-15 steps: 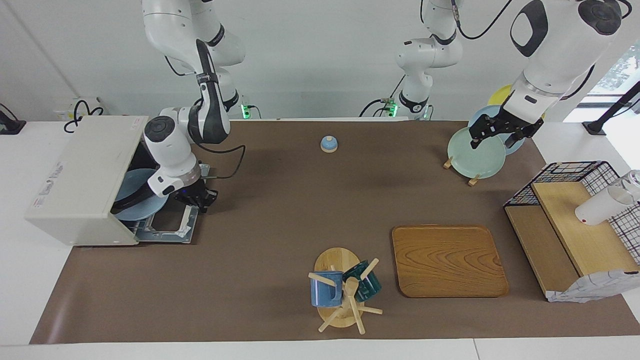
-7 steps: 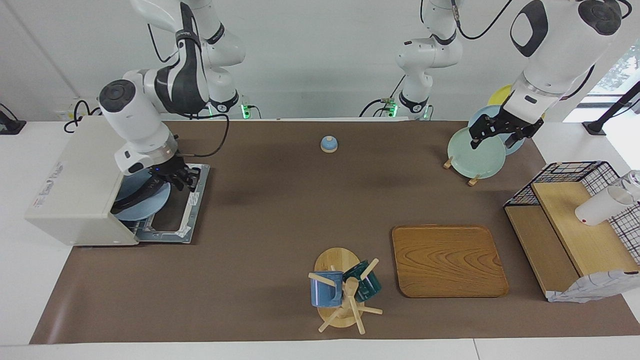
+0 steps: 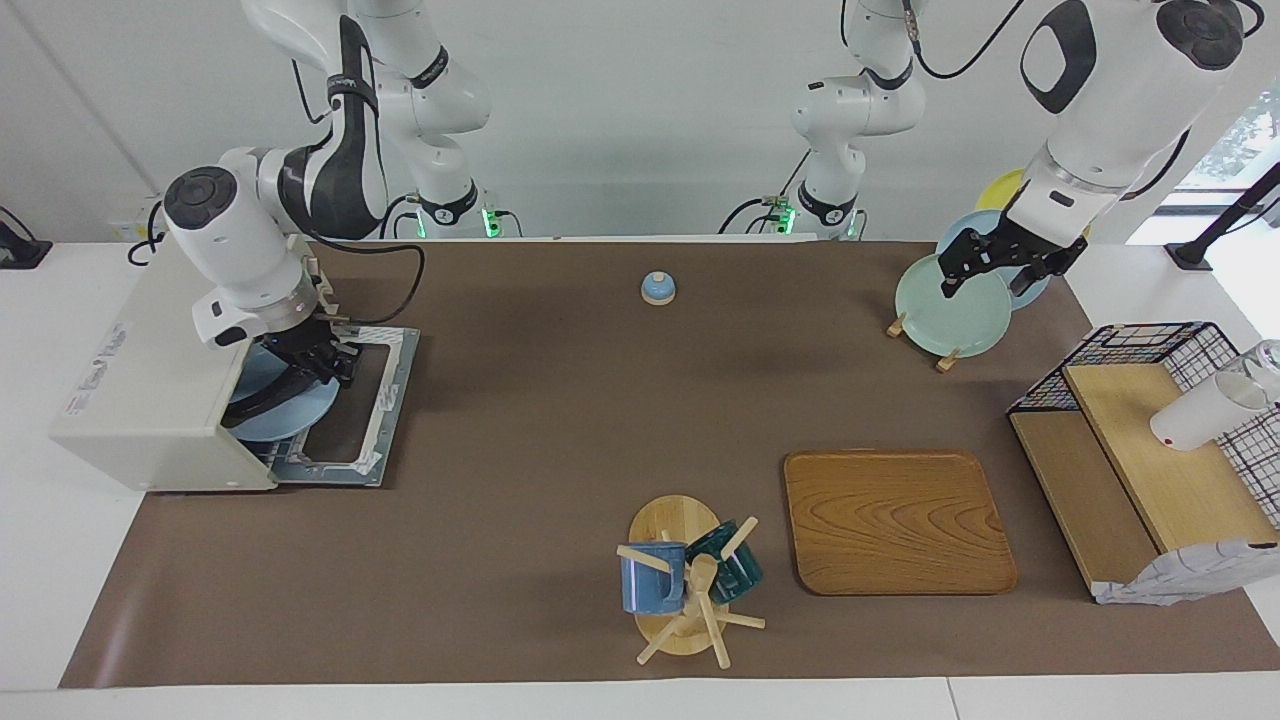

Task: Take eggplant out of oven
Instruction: 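Grasp the rim of the light blue plate with the right gripper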

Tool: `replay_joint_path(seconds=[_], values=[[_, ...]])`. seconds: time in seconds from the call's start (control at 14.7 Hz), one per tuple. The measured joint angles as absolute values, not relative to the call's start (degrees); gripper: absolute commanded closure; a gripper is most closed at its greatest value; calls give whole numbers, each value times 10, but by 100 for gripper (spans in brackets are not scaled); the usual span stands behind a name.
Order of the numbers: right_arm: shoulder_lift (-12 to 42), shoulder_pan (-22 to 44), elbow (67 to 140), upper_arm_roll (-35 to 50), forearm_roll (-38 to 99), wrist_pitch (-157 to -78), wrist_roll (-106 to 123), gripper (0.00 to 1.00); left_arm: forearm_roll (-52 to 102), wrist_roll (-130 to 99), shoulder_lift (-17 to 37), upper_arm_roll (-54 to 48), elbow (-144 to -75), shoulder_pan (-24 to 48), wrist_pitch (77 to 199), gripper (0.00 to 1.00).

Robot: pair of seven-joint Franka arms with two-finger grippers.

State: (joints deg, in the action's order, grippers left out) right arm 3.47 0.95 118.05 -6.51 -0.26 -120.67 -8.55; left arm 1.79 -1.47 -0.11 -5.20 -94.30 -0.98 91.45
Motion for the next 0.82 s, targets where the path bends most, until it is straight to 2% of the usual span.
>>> replay_joint_path(seconds=[0.82], values=[[19,-13,1244,-66,-4,-1273,-53,69,18,-15,-1,-52,-943,-10,914,0]])
